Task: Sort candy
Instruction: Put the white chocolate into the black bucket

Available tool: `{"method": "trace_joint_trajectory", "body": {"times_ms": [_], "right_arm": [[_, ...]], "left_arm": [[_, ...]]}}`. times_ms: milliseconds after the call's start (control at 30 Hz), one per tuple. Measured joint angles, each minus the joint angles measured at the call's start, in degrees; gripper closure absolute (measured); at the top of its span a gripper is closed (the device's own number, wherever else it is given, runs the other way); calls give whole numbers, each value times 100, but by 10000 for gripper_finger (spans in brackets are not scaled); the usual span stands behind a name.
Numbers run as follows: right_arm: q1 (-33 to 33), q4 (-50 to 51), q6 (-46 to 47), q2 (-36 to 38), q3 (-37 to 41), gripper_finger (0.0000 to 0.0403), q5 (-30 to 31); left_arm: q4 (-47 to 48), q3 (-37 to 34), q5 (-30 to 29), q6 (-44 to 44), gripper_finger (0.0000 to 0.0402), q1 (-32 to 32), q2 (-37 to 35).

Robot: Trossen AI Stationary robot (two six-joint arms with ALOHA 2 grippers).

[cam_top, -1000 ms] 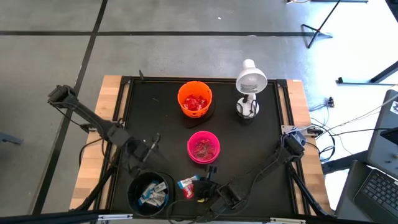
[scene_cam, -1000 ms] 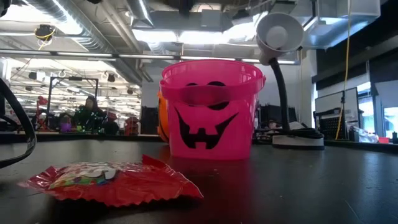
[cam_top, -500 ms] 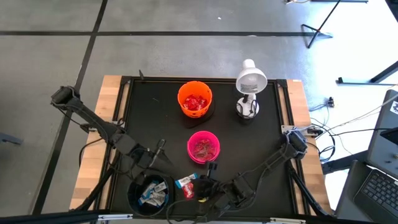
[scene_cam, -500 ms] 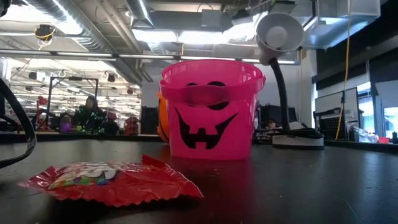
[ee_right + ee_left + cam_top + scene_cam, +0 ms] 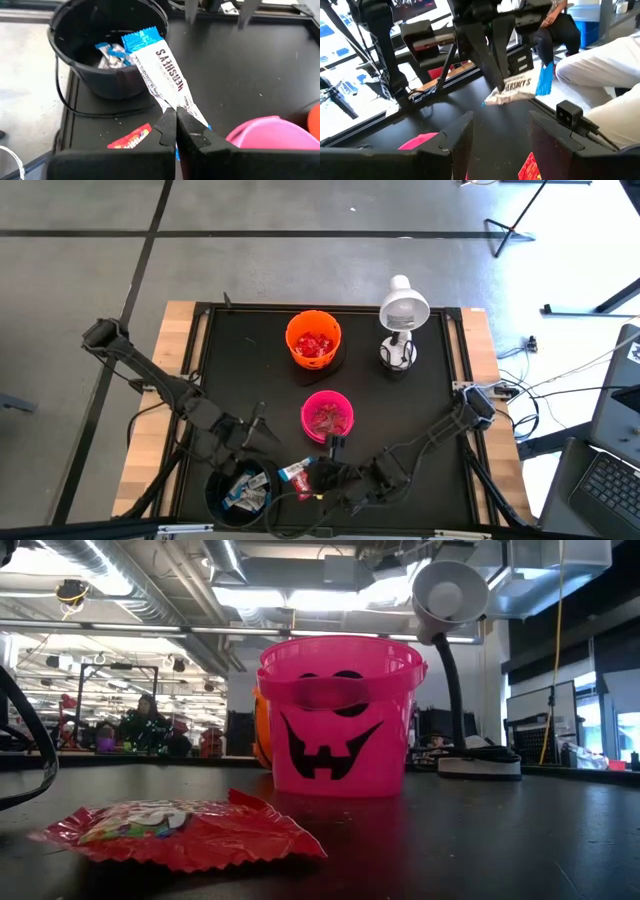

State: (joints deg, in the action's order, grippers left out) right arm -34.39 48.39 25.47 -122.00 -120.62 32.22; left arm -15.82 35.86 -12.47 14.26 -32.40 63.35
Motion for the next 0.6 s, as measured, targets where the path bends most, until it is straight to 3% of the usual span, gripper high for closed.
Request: {"method": "trace_joint_trajectory", "body": {"times_ms": [433, 600], "right_arm": [[491, -418, -361, 0, 0, 403, -647], [589, -430, -393, 0, 2, 403, -884]], "left_arm": [[-177, 0, -31, 576, 230, -257, 357], [-185, 0, -416, 685, 230, -392, 348]]}}
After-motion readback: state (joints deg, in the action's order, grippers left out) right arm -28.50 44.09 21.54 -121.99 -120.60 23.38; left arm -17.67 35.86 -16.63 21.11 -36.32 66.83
